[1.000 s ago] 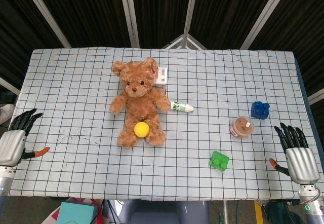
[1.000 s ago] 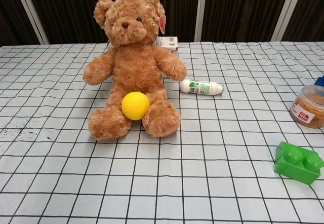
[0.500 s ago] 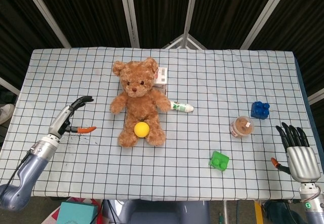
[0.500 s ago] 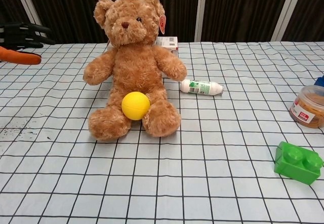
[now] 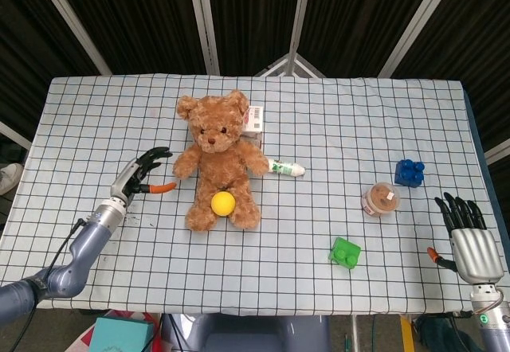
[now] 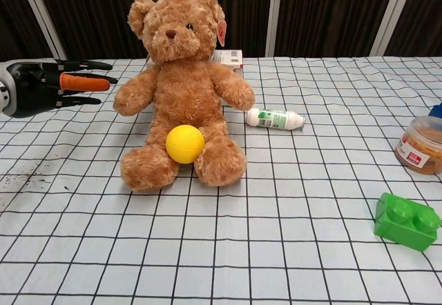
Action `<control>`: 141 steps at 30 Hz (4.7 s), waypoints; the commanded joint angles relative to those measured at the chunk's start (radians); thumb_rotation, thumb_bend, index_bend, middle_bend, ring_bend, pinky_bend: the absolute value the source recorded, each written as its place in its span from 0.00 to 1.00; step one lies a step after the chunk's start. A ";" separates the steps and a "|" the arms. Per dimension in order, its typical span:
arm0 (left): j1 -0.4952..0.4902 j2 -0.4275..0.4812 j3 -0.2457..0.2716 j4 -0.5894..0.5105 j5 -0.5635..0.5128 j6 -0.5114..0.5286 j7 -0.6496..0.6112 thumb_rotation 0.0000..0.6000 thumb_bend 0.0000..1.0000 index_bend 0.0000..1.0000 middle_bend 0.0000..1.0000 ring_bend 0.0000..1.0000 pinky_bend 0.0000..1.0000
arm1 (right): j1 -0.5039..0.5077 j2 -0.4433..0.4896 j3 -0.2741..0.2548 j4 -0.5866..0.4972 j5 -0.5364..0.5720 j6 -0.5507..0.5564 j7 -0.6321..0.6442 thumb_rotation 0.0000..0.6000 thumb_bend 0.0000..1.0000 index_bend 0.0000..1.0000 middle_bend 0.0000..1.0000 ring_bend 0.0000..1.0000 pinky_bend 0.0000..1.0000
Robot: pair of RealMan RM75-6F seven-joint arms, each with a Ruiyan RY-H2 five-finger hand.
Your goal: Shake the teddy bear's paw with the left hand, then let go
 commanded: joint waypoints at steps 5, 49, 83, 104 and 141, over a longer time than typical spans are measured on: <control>-0.023 -0.049 -0.030 0.040 -0.046 -0.002 0.022 1.00 0.12 0.17 0.18 0.00 0.09 | 0.005 -0.006 -0.001 0.007 0.006 -0.014 -0.004 1.00 0.21 0.00 0.02 0.03 0.00; -0.120 -0.286 -0.107 0.157 -0.379 0.178 0.419 1.00 0.44 0.45 0.50 0.10 0.14 | 0.010 -0.001 -0.005 0.005 0.012 -0.031 0.013 1.00 0.21 0.00 0.02 0.03 0.00; -0.114 -0.316 -0.143 0.169 -0.417 0.194 0.570 1.00 0.42 0.46 0.50 0.11 0.14 | 0.012 -0.003 -0.009 -0.002 0.009 -0.033 0.002 1.00 0.21 0.00 0.02 0.03 0.00; -0.111 -0.362 -0.132 0.163 -0.370 0.262 0.648 1.00 0.40 0.45 0.50 0.11 0.14 | 0.004 0.009 -0.010 -0.014 -0.005 -0.008 0.016 1.00 0.21 0.00 0.02 0.03 0.00; -0.057 -0.320 -0.143 0.052 -0.338 0.364 0.746 1.00 0.25 0.00 0.00 0.00 0.00 | 0.004 0.013 -0.010 -0.018 -0.002 -0.012 0.022 1.00 0.21 0.00 0.02 0.03 0.00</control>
